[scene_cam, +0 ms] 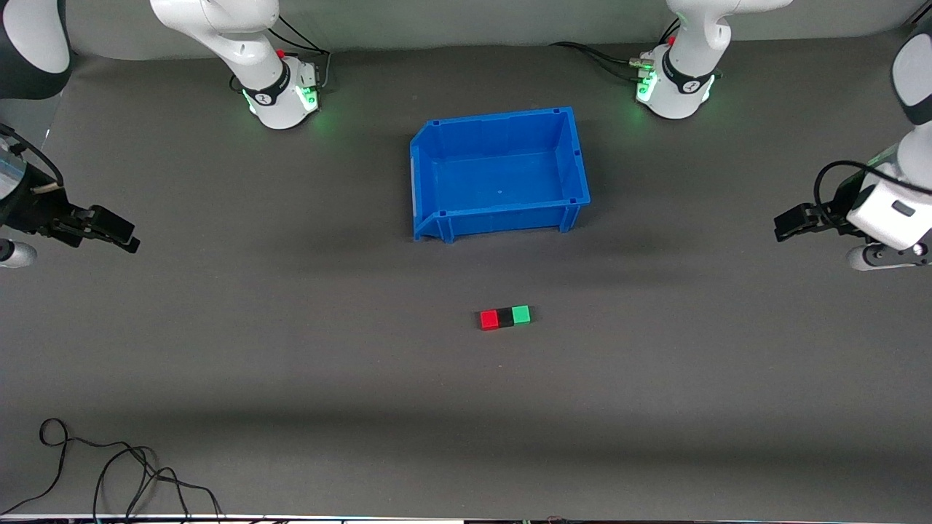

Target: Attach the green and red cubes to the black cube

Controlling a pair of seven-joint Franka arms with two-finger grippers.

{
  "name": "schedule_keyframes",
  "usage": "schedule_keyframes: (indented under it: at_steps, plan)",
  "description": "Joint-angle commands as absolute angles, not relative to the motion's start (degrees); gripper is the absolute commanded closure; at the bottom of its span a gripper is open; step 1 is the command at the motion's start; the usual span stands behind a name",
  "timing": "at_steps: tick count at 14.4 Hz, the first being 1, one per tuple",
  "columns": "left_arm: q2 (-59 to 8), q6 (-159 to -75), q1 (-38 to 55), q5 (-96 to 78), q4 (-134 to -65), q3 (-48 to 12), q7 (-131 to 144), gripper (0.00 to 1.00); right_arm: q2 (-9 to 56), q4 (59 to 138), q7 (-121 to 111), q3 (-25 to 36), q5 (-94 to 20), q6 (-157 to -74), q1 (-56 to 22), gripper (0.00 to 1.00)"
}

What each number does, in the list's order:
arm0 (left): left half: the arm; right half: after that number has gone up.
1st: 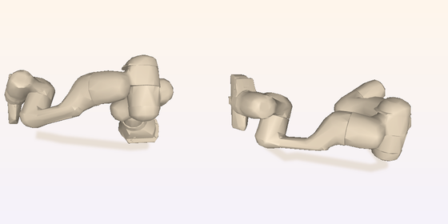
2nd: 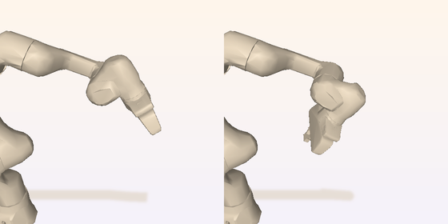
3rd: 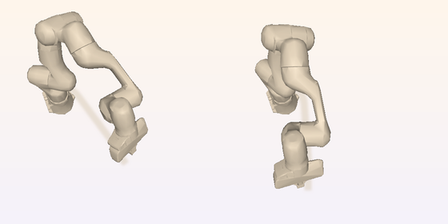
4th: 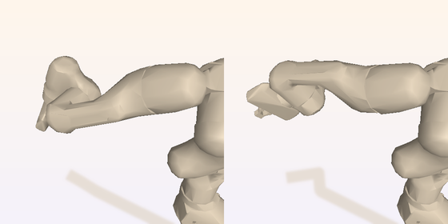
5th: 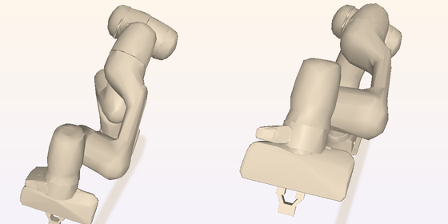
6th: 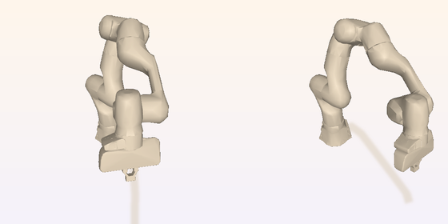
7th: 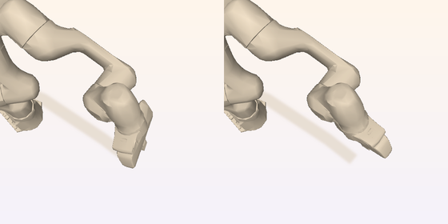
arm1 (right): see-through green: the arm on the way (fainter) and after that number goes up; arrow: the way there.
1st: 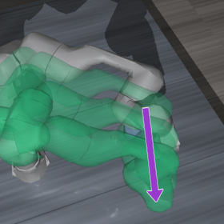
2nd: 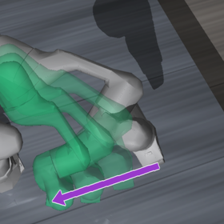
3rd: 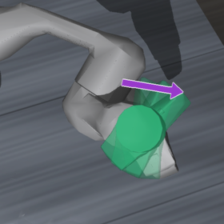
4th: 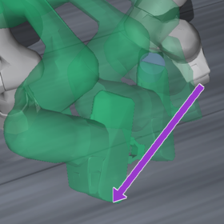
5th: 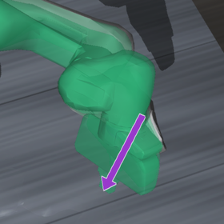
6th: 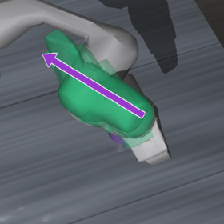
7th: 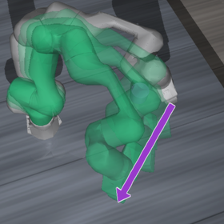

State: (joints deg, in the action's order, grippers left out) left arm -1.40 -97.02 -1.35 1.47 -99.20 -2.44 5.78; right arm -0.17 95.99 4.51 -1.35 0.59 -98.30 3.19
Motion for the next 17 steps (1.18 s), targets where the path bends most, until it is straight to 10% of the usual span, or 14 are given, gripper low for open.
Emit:
schedule_keyframes:
  at_steps: [1, 17]
  plan:
    - [-2.1, -95.4, -1.1, 2.4, -98.2, -2.2, 4.4, 0.00, -1.4, 95.0, -0.2, -0.7, 1.8, -95.9, 3.2, 0.00]
    - [-2.8, -95.4, -2.0, 2.0, -97.2, -2.0, -1.0, 0.01, -1.0, 93.5, -1.2, 5.7, -0.4, -91.7, -2.8, 0.00]
